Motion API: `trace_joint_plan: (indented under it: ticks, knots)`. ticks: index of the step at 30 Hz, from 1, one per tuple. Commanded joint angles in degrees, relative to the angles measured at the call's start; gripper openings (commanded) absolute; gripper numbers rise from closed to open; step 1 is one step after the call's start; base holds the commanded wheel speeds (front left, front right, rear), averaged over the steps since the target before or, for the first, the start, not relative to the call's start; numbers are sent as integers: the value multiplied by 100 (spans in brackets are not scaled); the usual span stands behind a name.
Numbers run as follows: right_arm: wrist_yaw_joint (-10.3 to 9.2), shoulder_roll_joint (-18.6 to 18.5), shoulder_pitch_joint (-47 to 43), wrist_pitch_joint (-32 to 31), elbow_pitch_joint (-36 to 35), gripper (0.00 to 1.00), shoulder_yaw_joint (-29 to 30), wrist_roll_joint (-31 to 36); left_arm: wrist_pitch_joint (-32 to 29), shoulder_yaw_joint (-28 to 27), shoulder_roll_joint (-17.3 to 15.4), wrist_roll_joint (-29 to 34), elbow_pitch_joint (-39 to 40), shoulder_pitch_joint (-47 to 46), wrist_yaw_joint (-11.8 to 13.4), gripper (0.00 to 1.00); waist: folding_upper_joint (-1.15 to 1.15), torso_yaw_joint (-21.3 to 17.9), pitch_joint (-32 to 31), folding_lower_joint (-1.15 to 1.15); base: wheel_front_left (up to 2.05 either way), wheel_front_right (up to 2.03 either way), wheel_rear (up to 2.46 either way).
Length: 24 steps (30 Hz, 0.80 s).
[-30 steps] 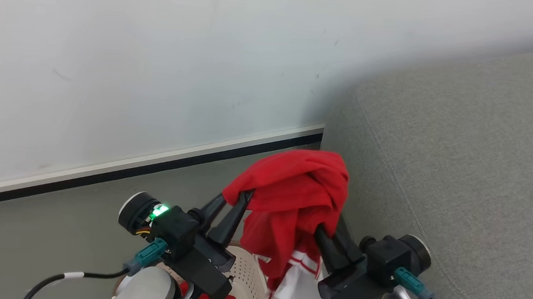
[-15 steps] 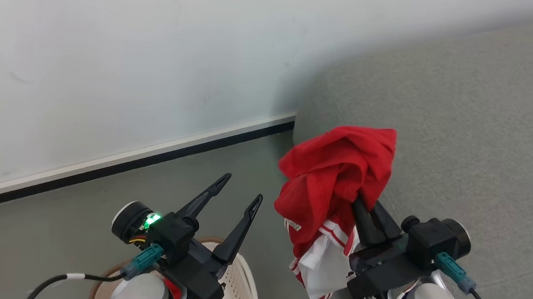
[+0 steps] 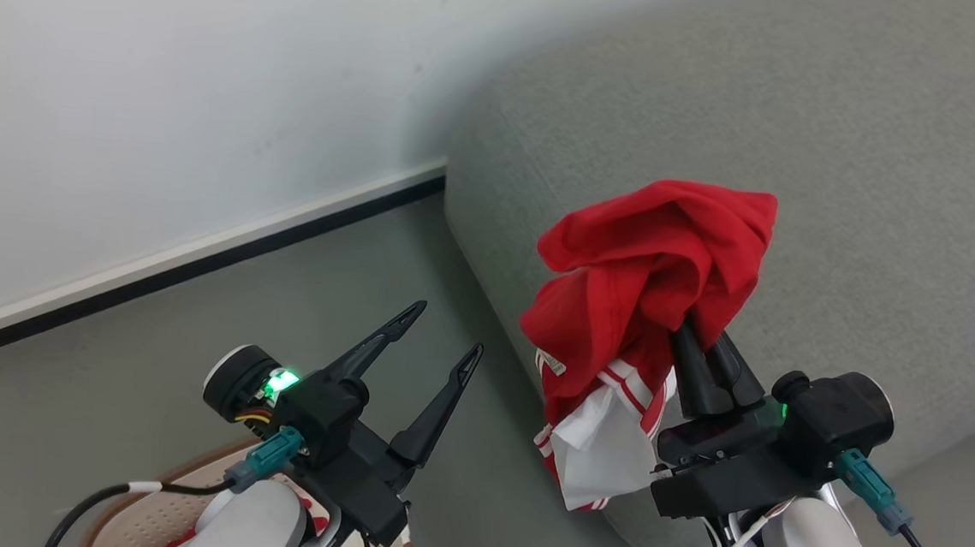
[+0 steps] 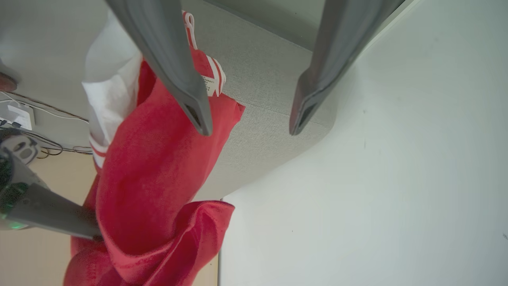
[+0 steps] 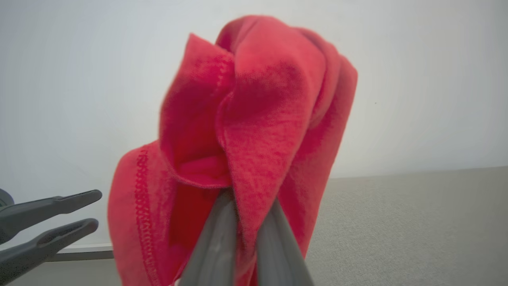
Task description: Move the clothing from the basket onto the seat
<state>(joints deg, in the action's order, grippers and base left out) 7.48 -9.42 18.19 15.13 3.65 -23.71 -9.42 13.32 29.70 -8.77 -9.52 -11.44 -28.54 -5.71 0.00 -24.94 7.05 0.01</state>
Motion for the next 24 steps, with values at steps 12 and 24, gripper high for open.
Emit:
trace_joint_plan:
  ticks: [12,24]
  knots:
    - [2,227,-245,9,-512,0,622,208,-3,427,53,-32,-287,-542,-115,100,0,-517,649,-1,0,0,0]
    - [2,402,-472,9,-898,0,1097,298,98,942,129,-230,-768,-1074,-164,100,0,-607,876,-1,0,0,0]
